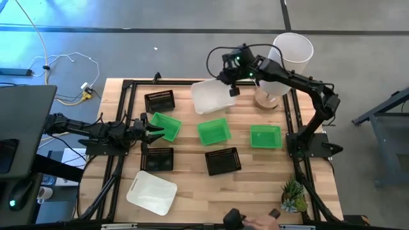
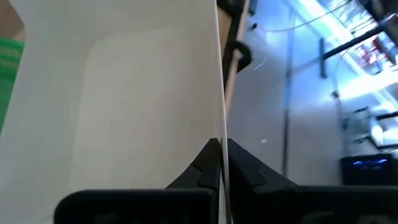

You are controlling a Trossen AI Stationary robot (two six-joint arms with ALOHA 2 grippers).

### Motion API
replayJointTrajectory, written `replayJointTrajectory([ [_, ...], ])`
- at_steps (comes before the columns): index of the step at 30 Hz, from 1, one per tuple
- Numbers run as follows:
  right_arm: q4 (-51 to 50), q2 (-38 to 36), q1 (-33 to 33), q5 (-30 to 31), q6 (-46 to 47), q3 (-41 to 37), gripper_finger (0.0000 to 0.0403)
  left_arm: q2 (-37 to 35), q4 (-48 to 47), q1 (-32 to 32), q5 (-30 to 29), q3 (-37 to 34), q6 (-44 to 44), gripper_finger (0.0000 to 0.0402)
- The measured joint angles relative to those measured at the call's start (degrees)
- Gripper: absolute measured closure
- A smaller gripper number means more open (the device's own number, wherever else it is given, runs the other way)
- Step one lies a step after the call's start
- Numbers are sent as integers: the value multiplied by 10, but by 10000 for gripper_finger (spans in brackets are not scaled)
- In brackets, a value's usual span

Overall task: Stack baskets by color
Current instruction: Stack the right white bin on the top white bin

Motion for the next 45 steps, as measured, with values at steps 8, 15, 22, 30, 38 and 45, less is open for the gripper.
replayJointTrajectory([
  [8,-2,14,-43,-54,-49,56,403,0,0,0,0,0,-9,282],
  [15,-15,51,-81,-96,-64,67,403,0,0,0,0,0,-11,282],
  [22,-21,91,-93,-108,-72,67,403,0,0,0,0,0,-11,282],
  [30,-23,119,-97,-125,-79,67,403,0,0,0,0,0,-11,282],
  [38,-30,127,-109,-134,-75,67,403,0,0,0,0,0,-10,282],
  [45,-30,142,-116,-136,-69,67,403,0,0,0,0,0,-11,282],
])
